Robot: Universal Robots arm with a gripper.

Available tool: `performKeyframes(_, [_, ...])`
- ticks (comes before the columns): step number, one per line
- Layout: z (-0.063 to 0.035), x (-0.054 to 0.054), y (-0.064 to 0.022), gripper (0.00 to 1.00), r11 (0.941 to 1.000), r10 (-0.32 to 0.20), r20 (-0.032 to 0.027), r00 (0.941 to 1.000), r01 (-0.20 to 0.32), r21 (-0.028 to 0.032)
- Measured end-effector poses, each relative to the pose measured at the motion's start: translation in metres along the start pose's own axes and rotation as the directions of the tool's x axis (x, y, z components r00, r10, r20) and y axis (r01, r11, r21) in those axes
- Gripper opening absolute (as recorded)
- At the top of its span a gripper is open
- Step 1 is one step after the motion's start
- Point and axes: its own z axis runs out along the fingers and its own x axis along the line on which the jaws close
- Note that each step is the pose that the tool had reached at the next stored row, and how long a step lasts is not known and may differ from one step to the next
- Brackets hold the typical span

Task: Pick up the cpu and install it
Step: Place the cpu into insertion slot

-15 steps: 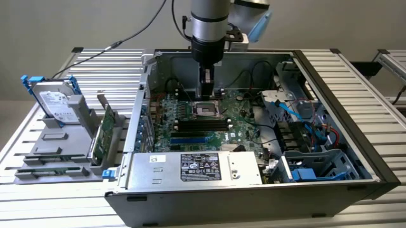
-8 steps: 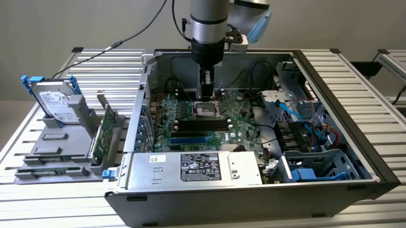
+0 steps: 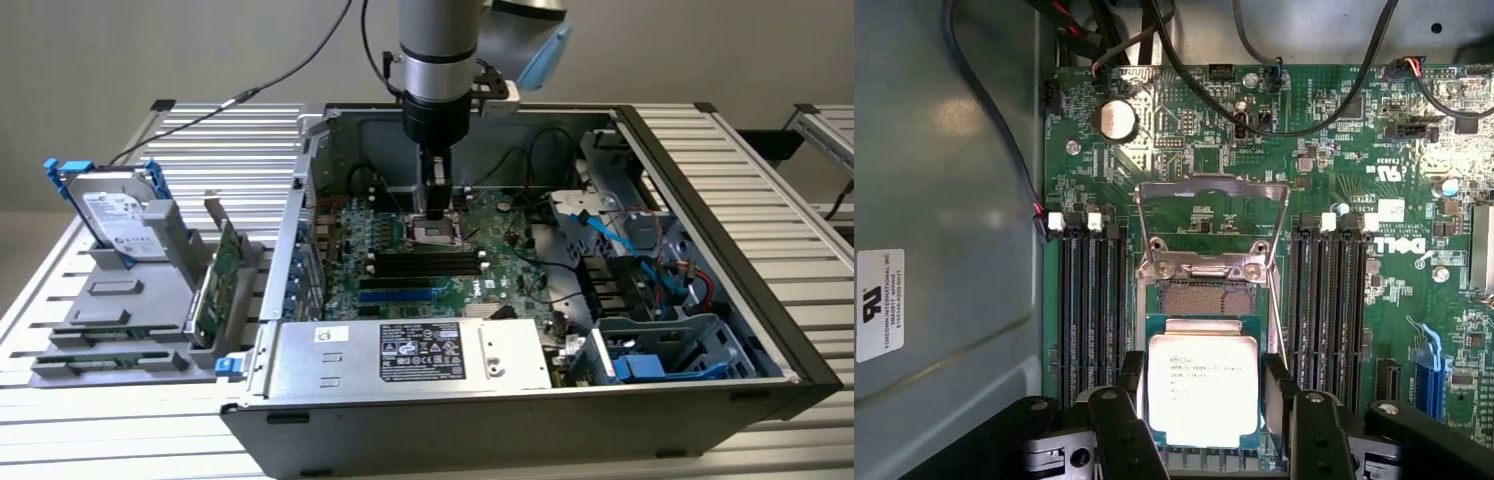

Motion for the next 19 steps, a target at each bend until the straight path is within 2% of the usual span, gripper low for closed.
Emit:
performKeyframes(4, [0.0046,0.0,-0.0018,0.55,0.9998,-0.009,0.0,1.0,0.009,-0.0189])
performKeyframes(6, [0.0067,0.0,-0.0041,0.55,0.9997,-0.01,0.0001,1.0,0.01,-0.0234])
performKeyframes(9, [0.0097,-0.001,-0.0069,0.55,0.9996,-0.01,0.0001,0.9999,0.01,-0.0249])
performKeyframes(19, [0.0234,-0.002,-0.0075,0.55,0.9995,-0.011,0.0001,0.9999,0.011,-0.0289])
